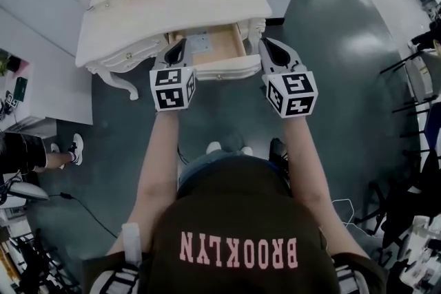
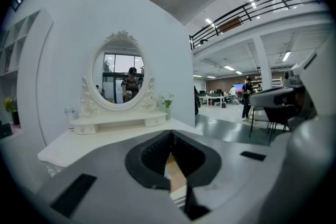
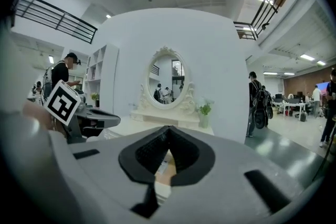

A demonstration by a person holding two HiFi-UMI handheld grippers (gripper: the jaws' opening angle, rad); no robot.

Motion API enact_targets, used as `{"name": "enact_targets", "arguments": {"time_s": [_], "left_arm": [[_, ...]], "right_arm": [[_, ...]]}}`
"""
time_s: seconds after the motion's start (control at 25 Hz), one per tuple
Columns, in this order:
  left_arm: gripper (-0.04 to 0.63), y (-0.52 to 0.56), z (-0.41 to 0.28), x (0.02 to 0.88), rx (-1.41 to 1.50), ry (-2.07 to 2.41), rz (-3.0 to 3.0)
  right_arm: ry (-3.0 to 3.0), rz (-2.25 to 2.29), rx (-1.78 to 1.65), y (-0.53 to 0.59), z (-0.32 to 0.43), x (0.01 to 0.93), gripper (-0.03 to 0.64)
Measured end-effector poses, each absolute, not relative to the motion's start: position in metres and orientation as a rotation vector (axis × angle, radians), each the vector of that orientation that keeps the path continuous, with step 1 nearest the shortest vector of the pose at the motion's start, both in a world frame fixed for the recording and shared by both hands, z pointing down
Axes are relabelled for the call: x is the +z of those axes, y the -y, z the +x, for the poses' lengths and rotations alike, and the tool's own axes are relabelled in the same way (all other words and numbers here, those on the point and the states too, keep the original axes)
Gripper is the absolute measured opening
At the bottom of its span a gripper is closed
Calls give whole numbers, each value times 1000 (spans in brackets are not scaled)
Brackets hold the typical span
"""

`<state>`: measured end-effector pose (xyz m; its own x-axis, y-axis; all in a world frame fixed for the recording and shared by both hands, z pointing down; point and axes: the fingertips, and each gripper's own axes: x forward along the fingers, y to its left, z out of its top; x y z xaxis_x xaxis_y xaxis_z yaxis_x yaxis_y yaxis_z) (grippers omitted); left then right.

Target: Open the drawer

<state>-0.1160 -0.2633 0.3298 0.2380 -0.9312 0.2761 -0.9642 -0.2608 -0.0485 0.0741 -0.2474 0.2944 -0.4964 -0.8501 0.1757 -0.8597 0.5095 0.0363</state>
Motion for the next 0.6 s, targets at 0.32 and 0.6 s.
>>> {"name": "enact_targets", "arguments": {"time_s": [0.32,0.6], "left_arm": [[6,265,-118,280,329,1871,2440],[6,272,-119,252,233,1919,2468]], "right_arm": [[2612,1451,-11,250,70,252,-3],[2652,1480,-93,256,73,219,-5]]}}
